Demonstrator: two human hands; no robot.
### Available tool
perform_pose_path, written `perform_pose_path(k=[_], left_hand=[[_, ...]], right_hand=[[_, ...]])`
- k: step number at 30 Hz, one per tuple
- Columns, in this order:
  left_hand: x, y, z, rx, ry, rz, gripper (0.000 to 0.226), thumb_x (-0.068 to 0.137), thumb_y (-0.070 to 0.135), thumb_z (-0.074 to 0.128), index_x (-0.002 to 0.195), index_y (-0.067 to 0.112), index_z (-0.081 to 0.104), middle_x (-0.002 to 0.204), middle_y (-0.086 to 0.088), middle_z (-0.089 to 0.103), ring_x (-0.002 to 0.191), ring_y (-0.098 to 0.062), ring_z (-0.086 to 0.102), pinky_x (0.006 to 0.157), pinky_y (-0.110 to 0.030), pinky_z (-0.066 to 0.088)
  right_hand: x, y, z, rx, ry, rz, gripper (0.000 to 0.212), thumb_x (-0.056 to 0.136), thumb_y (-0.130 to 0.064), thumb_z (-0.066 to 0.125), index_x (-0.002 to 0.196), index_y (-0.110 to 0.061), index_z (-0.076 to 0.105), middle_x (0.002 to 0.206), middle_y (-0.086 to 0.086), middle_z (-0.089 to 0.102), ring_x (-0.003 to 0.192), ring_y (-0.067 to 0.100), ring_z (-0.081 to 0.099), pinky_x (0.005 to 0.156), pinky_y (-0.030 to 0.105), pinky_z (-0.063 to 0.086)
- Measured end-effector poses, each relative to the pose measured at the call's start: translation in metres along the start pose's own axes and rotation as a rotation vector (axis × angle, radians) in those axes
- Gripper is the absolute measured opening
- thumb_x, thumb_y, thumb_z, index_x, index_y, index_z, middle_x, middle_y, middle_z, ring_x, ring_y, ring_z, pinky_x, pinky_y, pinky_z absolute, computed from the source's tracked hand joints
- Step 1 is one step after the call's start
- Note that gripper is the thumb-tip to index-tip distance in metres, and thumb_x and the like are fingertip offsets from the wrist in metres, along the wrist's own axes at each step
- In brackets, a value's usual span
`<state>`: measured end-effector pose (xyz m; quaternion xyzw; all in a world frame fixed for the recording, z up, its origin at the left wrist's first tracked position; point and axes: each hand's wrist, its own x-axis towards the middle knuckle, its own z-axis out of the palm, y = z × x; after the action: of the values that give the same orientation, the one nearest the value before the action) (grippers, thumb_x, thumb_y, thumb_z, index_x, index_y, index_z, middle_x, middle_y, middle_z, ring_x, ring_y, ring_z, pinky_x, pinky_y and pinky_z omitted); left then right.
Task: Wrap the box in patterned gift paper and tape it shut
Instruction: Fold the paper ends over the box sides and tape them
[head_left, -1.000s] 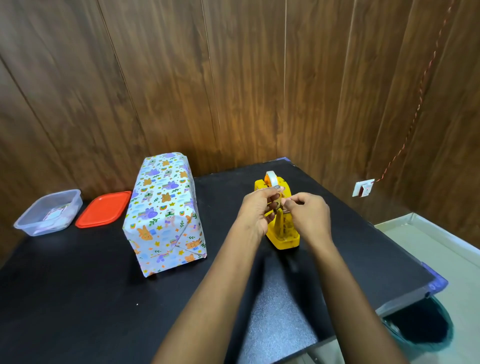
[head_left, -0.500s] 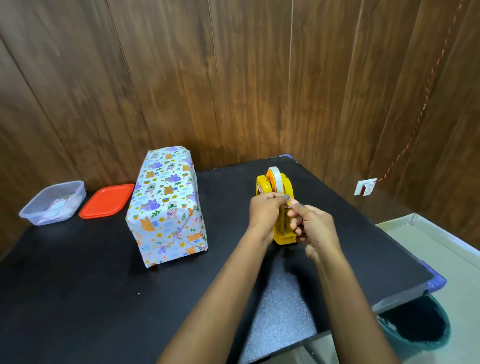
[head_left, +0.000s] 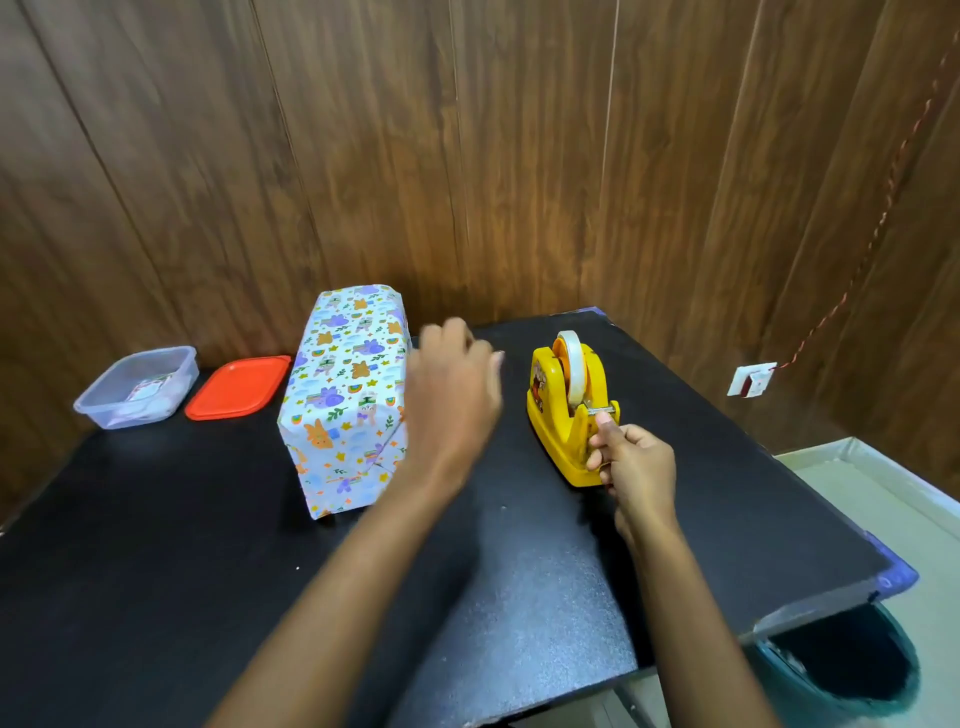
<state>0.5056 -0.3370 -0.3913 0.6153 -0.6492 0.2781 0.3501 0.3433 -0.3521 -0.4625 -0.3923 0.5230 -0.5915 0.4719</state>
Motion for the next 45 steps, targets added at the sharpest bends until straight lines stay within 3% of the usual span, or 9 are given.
perform_pose_path(k=[2,5,9,15,19,24,36,39,45], left_hand=[[0.001,-0.038,-0.024,0.041,-0.009,0.069,0.038,0.085,0.035,0.043,0.084,0.008,0.070,0.094,-0.011,0.062,0.089,-0.034,0.058,0.068,-0.039,0.044],[-0.005,-0.101,-0.056,0.050,-0.383,0.015,0.047,0.090,0.041,0.055,0.126,0.012,0.058,0.138,-0.010,0.048,0.132,-0.029,0.036,0.103,-0.044,0.033],[-0.027,-0.163,-0.064,0.099,-0.696,-0.057,0.076,0.084,0.054,0.058,0.146,0.023,0.027,0.156,0.000,0.021,0.145,-0.018,0.013,0.115,-0.032,0.013],[-0.055,-0.169,-0.052,-0.228,-0.547,-0.169,0.066,0.086,0.028,0.066,0.143,0.033,0.034,0.154,0.010,0.020,0.128,-0.007,0.042,0.106,-0.025,0.028],[-0.055,-0.167,-0.047,-0.181,-0.511,-0.123,0.065,0.087,0.029,0.064,0.144,0.028,0.032,0.155,0.007,0.021,0.143,-0.008,0.015,0.111,-0.026,0.020],[-0.059,-0.166,-0.048,-0.143,-0.499,-0.157,0.063,0.089,0.033,0.060,0.145,0.032,0.030,0.155,0.011,0.018,0.139,-0.008,0.028,0.102,-0.033,0.039],[-0.058,-0.161,-0.050,-0.136,-0.488,-0.154,0.063,0.090,0.034,0.058,0.146,0.030,0.029,0.155,0.011,0.016,0.143,-0.006,0.015,0.101,-0.029,0.036],[-0.057,-0.159,-0.051,-0.123,-0.487,-0.143,0.062,0.090,0.035,0.058,0.146,0.029,0.030,0.156,0.010,0.017,0.143,-0.006,0.015,0.100,-0.027,0.037],[-0.057,-0.161,-0.052,-0.102,-0.483,-0.105,0.060,0.091,0.030,0.058,0.145,0.024,0.031,0.156,0.004,0.021,0.143,-0.009,0.016,0.102,-0.030,0.037]], right_hand=[[0.000,0.003,0.003,0.013,-0.004,-0.001,0.039,0.089,-0.035,0.061,0.059,-0.010,0.055,0.044,0.002,0.051,0.037,0.006,0.036,0.038,0.015,0.028],[0.000,0.004,0.009,0.068,-0.001,0.011,0.039,0.090,-0.033,0.061,0.059,-0.010,0.054,0.043,0.002,0.050,0.034,0.004,0.035,0.034,0.014,0.026],[-0.003,0.006,0.009,0.205,-0.031,0.084,0.035,0.089,-0.031,0.062,0.063,-0.010,0.054,0.039,-0.004,0.051,0.032,0.002,0.034,0.034,0.012,0.021],[-0.009,0.010,0.015,0.343,-0.010,0.134,0.032,0.090,-0.031,0.060,0.065,-0.013,0.054,0.041,-0.005,0.055,0.035,0.002,0.040,0.040,0.015,0.026],[-0.011,0.011,0.021,0.407,0.077,0.099,0.032,0.091,-0.028,0.060,0.064,-0.012,0.052,0.040,-0.005,0.055,0.033,0.001,0.042,0.035,0.012,0.029],[-0.013,0.012,0.031,0.462,0.117,0.124,0.033,0.092,-0.030,0.058,0.065,-0.013,0.052,0.040,-0.005,0.055,0.033,0.001,0.044,0.038,0.012,0.037],[-0.022,0.013,0.028,0.785,0.092,0.400,0.030,0.098,-0.016,0.048,0.069,-0.007,0.048,0.033,-0.004,0.048,0.026,0.001,0.040,0.038,0.015,0.047],[-0.038,0.015,0.031,0.740,-0.029,0.342,0.026,0.097,-0.019,0.047,0.074,-0.009,0.050,0.039,-0.005,0.051,0.031,0.001,0.043,0.038,0.013,0.044],[-0.097,0.013,0.100,0.311,-0.576,0.233,0.018,0.094,-0.013,0.050,0.079,-0.008,0.058,0.054,0.003,0.058,0.036,0.008,0.041,0.038,0.016,0.034]])
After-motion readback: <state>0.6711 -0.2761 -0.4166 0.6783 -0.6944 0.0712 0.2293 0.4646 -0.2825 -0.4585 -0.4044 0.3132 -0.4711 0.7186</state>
